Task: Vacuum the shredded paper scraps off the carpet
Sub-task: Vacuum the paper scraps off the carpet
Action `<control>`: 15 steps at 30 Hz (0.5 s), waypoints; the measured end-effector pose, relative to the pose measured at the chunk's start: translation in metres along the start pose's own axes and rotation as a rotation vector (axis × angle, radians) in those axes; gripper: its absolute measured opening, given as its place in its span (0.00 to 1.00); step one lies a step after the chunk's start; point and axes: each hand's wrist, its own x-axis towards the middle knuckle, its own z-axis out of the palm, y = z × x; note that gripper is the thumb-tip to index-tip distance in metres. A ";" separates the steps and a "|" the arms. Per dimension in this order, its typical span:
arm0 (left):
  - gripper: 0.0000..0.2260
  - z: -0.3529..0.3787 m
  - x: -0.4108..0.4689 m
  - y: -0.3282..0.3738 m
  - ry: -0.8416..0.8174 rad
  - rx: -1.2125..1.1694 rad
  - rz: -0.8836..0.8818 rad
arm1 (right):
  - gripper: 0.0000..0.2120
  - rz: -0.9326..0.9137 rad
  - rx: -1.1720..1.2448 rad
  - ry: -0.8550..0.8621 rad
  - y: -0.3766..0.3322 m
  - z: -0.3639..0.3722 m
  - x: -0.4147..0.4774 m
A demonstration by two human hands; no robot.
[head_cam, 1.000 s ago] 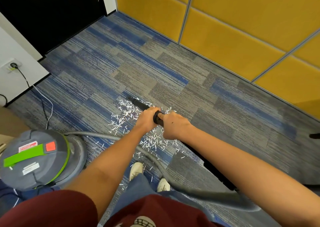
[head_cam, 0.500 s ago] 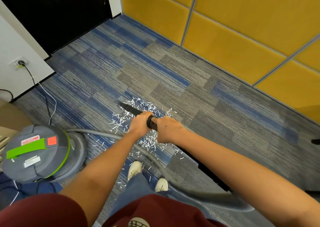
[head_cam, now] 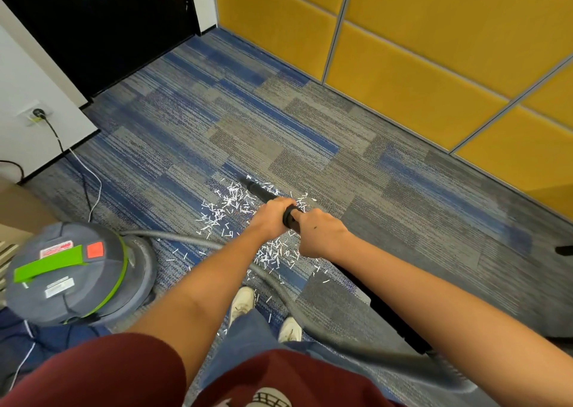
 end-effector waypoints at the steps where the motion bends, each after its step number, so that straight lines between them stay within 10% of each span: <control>1: 0.12 0.001 -0.001 -0.001 0.006 0.003 0.002 | 0.22 -0.001 0.000 -0.005 0.000 0.000 -0.001; 15: 0.11 0.005 -0.054 -0.033 0.073 0.041 -0.101 | 0.24 -0.152 -0.051 -0.055 -0.028 0.017 -0.020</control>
